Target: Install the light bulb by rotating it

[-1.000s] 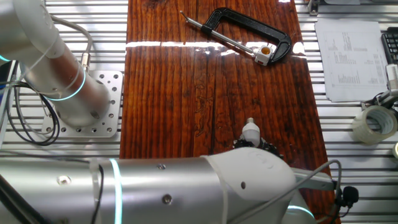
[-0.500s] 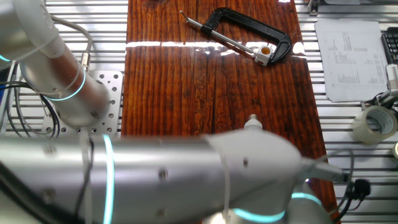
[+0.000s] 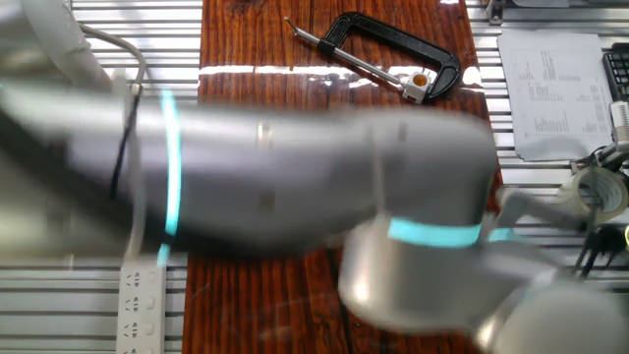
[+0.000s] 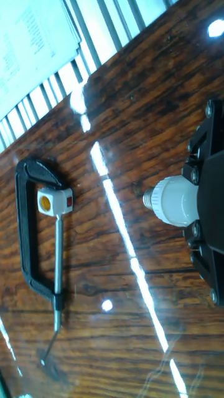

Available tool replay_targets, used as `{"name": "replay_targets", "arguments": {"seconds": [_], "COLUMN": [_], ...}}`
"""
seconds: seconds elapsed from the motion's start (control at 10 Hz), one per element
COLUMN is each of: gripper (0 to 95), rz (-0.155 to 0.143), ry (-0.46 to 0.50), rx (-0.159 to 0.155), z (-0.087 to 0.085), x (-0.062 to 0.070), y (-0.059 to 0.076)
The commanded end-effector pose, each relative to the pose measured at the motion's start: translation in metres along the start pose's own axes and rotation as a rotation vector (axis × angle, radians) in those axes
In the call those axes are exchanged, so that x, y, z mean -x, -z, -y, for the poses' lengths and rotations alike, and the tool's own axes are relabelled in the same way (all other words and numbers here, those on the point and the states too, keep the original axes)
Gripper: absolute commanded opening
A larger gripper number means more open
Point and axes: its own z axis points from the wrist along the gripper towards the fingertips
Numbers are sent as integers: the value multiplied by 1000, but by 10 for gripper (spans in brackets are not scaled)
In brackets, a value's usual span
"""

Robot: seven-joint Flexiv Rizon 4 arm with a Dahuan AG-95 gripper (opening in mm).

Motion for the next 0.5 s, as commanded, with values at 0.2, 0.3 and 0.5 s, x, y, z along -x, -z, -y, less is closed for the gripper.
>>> {"name": "replay_targets", "arguments": {"seconds": [0.2,0.3,0.5], "gripper": [0,0,0], "rz": [-48,-59,-96], "ry": [-57,-73,-126], "rx": [-7,-11,-24], "z": [7,9,10], "x": [24,31,51], "y": [6,5,4]}}
